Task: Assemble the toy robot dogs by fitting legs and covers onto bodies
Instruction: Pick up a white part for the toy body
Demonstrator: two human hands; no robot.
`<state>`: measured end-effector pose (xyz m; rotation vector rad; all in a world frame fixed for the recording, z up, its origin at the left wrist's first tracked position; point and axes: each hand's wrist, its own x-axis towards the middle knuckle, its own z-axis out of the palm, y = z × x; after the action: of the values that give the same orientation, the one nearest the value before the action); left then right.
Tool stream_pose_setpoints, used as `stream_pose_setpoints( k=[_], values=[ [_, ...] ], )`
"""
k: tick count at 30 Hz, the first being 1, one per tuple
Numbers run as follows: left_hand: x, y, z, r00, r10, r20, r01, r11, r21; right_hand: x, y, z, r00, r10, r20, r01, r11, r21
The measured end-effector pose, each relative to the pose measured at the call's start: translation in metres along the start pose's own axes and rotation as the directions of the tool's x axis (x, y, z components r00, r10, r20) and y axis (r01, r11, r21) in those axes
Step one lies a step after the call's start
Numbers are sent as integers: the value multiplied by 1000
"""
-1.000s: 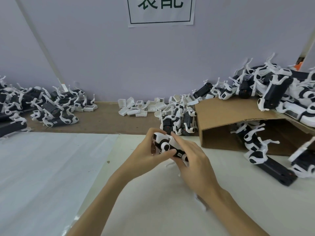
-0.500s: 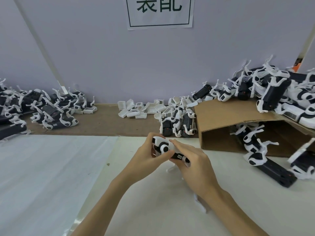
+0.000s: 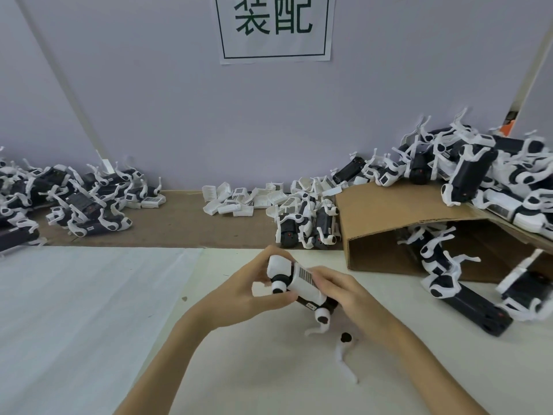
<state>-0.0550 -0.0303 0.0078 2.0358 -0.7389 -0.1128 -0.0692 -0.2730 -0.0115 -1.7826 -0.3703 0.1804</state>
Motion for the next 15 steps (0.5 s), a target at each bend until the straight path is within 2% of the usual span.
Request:
stream_pose_setpoints(
  k=[3,4,6,9,12,15],
  values=[
    [-3,-7,-10,999,-37,22,35,996,87,-2,-1,-10,996,3,92,1,999,-51],
    [-4,-9,-11,999,-42,6,41,994,101,-2,0,-10,998,-11,65,14,999,-46],
    [-2,-10,-10,995,-43,-91,49,996,70,0,1,-6,994,-76,-75,72,996,-48],
    [2,-17,-4,966,-47,-253,72,994,88,3,1,3,937,-242,-254,187,957,-224],
    [3,-24,1,956,-28,-291,85,979,187,3,7,7,872,-414,-262,262,846,-464],
    [2,-27,4,951,40,-307,37,970,241,3,10,10,846,-480,-232,271,761,-589]
  ],
)
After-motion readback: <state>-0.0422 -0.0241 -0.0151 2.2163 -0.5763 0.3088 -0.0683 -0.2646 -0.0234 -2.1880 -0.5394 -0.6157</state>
